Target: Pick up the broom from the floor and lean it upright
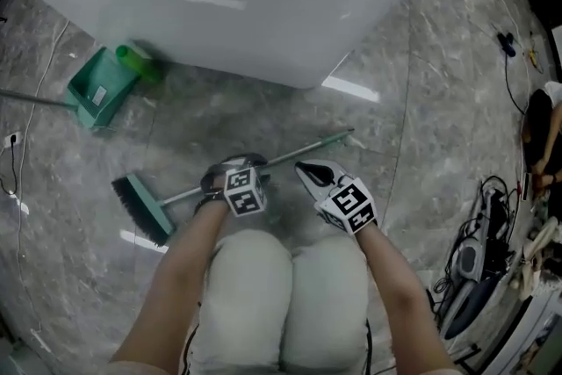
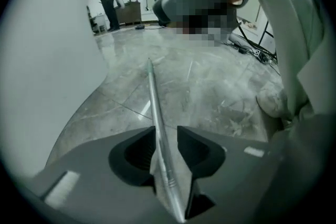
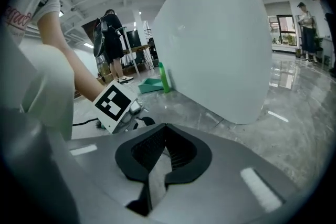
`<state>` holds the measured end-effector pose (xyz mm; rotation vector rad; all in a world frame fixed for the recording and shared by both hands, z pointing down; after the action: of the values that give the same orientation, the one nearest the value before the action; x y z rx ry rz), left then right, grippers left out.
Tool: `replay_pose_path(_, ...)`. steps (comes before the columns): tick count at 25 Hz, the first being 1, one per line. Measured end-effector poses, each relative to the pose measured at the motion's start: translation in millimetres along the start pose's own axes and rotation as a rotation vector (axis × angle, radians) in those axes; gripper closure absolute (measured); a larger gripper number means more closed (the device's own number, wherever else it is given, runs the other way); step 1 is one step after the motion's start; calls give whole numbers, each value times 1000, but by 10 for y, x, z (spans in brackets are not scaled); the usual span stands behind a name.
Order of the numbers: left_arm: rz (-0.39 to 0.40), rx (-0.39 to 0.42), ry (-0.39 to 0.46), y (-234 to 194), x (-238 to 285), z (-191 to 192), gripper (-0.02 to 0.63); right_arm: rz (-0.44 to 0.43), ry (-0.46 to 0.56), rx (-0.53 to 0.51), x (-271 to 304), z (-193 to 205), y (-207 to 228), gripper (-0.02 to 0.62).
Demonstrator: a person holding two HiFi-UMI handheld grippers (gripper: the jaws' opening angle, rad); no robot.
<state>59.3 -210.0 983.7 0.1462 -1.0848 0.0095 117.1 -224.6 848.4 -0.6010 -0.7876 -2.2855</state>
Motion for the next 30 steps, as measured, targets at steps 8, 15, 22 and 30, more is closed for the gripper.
replay_pose_path(8, -24, 45, -38, -154, 224, -14, 425, -31, -19, -19, 198, 137, 51, 594)
replay_pose_path(15, 115, -64, -77, 1, 299, 142, 508, -30, 6, -10, 249, 56, 53, 594)
replay_pose_path(22, 26, -198, -6, -307, 71, 131, 522, -27, -4, -47, 89, -14, 118, 594)
replay_pose_path(30, -159, -215, 118, -731, -621, -95, 523, -3, 80, -117, -133, -567, 106, 594)
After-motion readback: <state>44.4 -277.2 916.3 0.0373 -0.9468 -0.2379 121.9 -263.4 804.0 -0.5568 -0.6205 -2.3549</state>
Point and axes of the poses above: the fingertips, and each gripper's own axes: x forward along the fingers, y to its right, z out of its underside, the point moved 1 cm from there along -x, backward along the fingers, and after that the axes turned 12 degrees about x, right-handed, at the moved point
